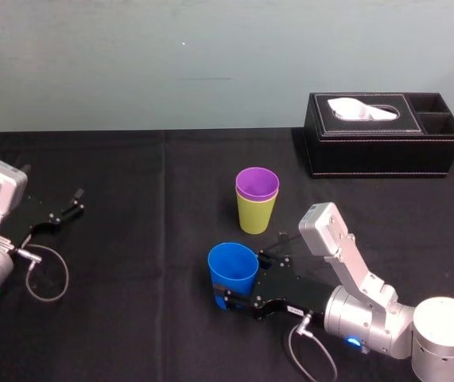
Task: Stack the three plastic cups sequentially using one hand.
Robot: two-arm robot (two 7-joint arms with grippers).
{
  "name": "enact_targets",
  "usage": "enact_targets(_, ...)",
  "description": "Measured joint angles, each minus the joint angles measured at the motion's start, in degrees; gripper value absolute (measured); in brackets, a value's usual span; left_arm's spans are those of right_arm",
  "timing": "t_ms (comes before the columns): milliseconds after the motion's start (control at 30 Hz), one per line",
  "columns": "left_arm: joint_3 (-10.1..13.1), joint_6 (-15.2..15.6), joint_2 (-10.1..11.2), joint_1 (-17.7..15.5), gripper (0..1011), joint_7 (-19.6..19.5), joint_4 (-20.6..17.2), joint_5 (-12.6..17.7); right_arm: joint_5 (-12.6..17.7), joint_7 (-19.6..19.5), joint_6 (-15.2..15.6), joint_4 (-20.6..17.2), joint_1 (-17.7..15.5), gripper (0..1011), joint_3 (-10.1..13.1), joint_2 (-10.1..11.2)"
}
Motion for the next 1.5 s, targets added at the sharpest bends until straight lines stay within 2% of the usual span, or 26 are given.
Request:
enact_targets(633,0.00,0.00,0.00,0.00,1010,0.00,0.00,0.00,0.05,-0.10,-0.05,-0.49,-0.21,723,0.09,0.11)
enact_targets(1133,0.00,0.00,0.00,0.00,1010,0.00,0.00,0.00,0.42,-2.44,3.09,-10.08,-2.49,723,3.49,3.15)
enact_targets(1233,0.00,0.00,0.00,0.00,1010,0.00,0.00,0.00,0.87,-2.84,5.12,-12.07,-1.90,723,4.50,3.74)
enact_targets(1500,0.00,0.00,0.00,0.00,1010,0.00,0.00,0.00,1.52,-3.79,8.51,-14.03,0.40,723,5.98,4.18)
